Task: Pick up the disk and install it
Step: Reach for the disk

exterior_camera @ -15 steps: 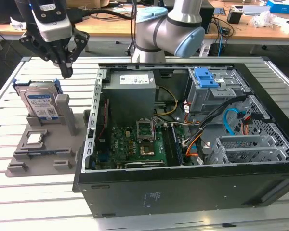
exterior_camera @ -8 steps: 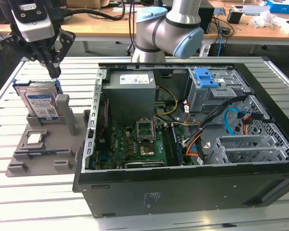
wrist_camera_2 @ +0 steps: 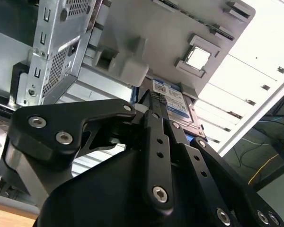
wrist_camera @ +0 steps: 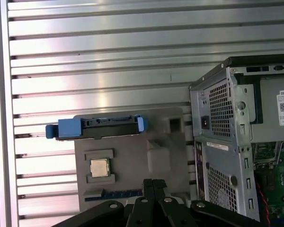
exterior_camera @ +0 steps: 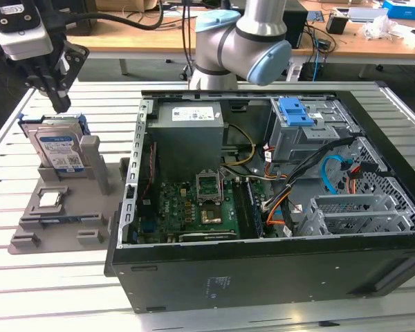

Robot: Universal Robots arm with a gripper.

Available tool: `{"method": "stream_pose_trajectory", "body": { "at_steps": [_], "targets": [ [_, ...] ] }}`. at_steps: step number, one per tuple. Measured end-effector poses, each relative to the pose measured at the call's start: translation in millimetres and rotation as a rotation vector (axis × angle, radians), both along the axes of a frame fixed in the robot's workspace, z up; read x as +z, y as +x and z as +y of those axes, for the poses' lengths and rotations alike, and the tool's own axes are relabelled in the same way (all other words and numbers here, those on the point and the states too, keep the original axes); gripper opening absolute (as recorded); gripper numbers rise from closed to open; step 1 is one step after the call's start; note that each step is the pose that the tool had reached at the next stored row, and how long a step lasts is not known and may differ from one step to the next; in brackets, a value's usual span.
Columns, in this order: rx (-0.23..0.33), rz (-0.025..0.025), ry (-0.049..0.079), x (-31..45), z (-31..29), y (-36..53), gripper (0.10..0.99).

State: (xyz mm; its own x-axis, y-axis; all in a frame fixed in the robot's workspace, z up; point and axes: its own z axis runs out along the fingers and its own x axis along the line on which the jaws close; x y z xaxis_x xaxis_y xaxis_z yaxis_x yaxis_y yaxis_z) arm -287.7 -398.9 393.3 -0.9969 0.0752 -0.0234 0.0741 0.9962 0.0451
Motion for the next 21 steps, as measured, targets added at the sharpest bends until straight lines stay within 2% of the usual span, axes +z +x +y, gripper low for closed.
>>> {"method": "stream_pose_trajectory", "body": {
  "at_steps": [18,21],
  "targets": [
    [0.000,0.0001,0.000,0.1,0.2,-49.9,0.106],
    [0.000,0.0000,0.000,0.0,3.7,-61.0,0.106]
  ]
}}
